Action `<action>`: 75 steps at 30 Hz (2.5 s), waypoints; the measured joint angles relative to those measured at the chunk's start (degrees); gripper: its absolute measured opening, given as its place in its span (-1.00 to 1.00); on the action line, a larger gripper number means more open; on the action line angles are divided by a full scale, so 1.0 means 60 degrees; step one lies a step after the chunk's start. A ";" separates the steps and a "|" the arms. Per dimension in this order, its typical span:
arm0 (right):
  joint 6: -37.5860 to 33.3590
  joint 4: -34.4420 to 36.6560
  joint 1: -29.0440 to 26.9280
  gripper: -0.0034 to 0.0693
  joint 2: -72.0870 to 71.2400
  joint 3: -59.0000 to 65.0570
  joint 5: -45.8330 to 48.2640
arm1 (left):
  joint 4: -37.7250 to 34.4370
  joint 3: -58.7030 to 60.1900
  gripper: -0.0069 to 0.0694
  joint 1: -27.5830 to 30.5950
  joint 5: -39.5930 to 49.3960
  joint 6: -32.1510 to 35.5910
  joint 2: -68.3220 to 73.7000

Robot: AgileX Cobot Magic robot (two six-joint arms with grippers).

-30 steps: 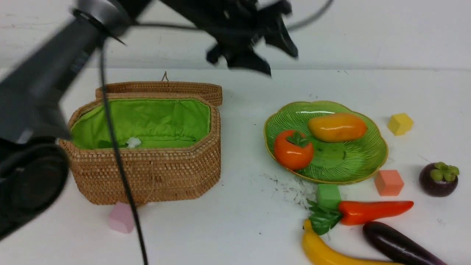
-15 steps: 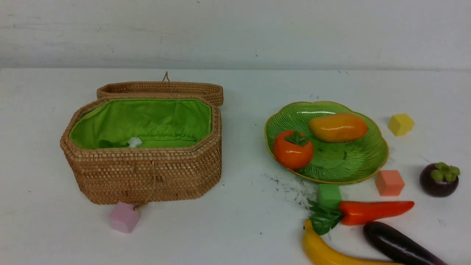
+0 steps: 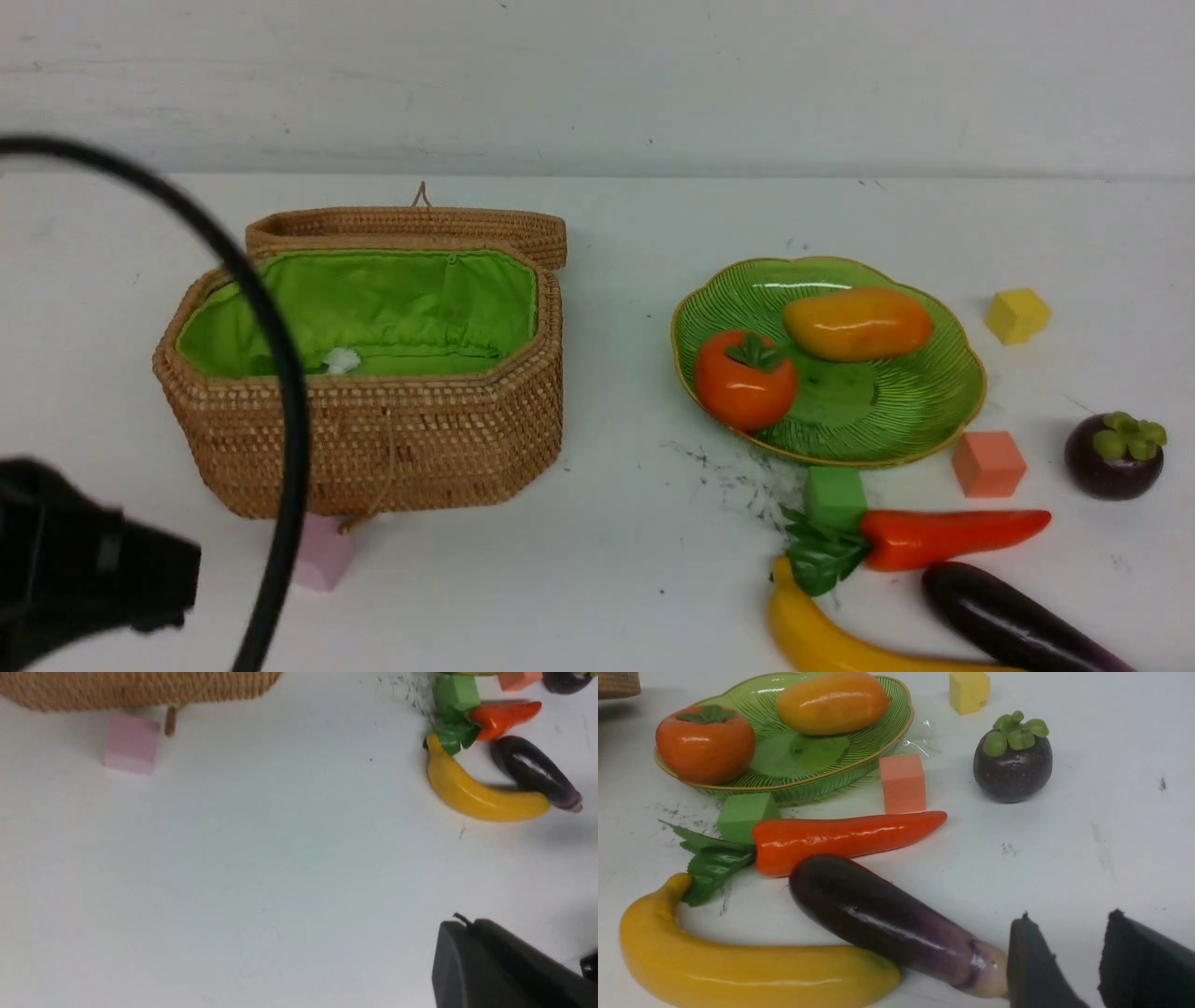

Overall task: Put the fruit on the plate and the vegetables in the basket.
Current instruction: Use the right arm to grab a banana and put it into the right plate

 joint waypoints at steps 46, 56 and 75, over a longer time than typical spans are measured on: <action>0.0000 0.0000 0.0000 -0.23 0.0000 0.0000 0.0000 | 0.3924 0.7163 -0.82 0.3195 -0.6328 -0.0409 -0.7125; 0.0000 0.0000 0.0000 -0.23 0.0000 0.0000 0.0000 | 0.3890 0.9067 -0.81 0.3669 -0.6560 -0.0546 -0.7305; 0.0000 0.0000 0.0000 -0.23 0.0000 0.0000 0.0000 | 0.3882 0.9067 -0.77 0.3598 -0.6610 -0.0546 -0.7305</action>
